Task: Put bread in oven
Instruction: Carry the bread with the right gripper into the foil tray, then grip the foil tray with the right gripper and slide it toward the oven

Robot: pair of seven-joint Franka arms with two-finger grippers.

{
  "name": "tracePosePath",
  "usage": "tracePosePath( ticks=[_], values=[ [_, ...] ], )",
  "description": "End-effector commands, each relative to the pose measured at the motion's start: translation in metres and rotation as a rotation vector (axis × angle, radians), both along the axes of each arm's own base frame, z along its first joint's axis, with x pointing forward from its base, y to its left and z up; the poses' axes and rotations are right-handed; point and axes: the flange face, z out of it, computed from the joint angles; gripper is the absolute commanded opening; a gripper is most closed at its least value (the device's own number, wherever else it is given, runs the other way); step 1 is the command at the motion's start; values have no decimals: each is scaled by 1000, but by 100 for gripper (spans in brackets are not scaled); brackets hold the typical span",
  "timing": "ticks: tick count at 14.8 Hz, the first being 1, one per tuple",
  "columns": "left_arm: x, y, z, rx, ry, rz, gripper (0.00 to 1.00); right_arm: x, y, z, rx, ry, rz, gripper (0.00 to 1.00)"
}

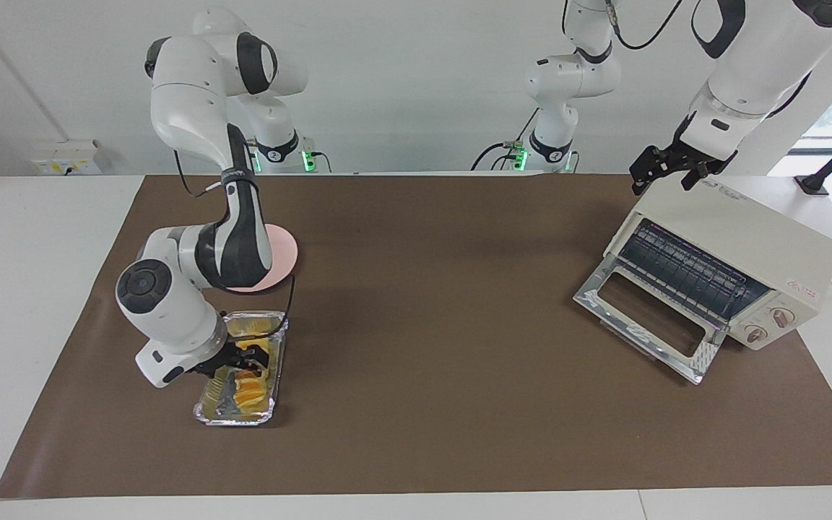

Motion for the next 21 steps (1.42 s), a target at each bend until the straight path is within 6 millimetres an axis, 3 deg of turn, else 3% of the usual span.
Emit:
tracePosePath(
  ticks=[1,3,7,11,12,13,15,21],
  values=[
    [-10,3,2,-13,2,6,100,-6,-8,19,4,5,-27,100],
    [-10,3,2,-13,2,6,100,-7,-13,20,-4,5,-12,100],
    [-10,3,2,-13,2,6,100,-13,-50,5,-4,8,63,100],
    [-10,3,2,-13,2,6,100,-27,-54,-19,-9,-21,84,100],
    [-10,3,2,-13,2,6,100,-29,-55,-22,-12,-30,85,95],
    [-10,3,2,-13,2,6,100,-32,-55,-24,-12,-33,85,81],
    [-10,3,2,-13,2,6,100,-33,-54,-25,-12,-29,88,0],
    [-10,3,2,-13,2,6,100,-33,-52,-24,-11,-24,91,0]
  ],
)
